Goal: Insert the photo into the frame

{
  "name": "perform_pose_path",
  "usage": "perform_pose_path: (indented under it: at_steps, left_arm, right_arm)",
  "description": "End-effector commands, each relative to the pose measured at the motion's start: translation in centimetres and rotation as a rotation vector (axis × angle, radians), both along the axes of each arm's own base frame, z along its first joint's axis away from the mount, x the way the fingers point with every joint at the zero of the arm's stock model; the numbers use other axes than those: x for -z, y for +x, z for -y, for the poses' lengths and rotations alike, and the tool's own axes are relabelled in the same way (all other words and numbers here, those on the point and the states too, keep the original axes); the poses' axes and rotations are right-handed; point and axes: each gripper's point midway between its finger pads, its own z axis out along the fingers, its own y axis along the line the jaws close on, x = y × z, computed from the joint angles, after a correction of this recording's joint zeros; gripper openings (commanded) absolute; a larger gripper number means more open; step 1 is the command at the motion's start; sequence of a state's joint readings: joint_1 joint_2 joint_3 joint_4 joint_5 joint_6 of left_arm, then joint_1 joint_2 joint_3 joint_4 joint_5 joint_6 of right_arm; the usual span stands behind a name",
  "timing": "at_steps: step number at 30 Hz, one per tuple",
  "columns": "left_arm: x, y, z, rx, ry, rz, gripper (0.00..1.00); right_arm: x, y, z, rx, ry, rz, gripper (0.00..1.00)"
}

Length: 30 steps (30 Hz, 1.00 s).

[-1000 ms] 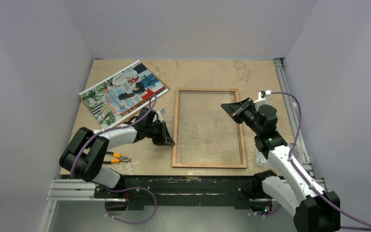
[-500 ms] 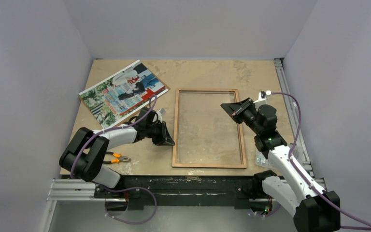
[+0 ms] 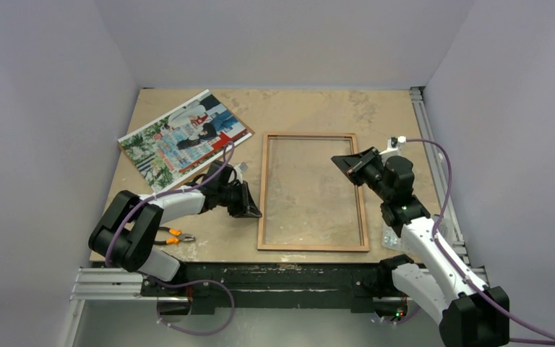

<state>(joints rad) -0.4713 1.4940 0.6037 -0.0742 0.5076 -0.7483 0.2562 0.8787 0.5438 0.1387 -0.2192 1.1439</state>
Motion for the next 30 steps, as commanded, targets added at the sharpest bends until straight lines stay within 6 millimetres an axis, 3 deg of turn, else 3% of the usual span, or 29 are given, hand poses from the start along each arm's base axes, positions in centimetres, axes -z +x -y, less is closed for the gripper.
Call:
perform_pose_path:
  at_steps: [1, 11, 30]
  left_arm:
    - [3.1, -1.9, -2.0, -0.003, 0.111, -0.067, 0.04]
    - [3.3, -2.0, -1.9, 0.001, 0.111, -0.073, 0.03]
    - [3.6, -2.2, -1.9, 0.0, 0.107, -0.082, 0.03]
  right_arm:
    - [-1.9, 0.2, 0.2, 0.014, 0.003, 0.069, 0.0]
    - [-0.8, 0.0, -0.3, -0.027, -0.027, 0.051, 0.0]
    - [-2.8, 0.6, -1.8, -0.116, -0.029, 0.1, 0.0]
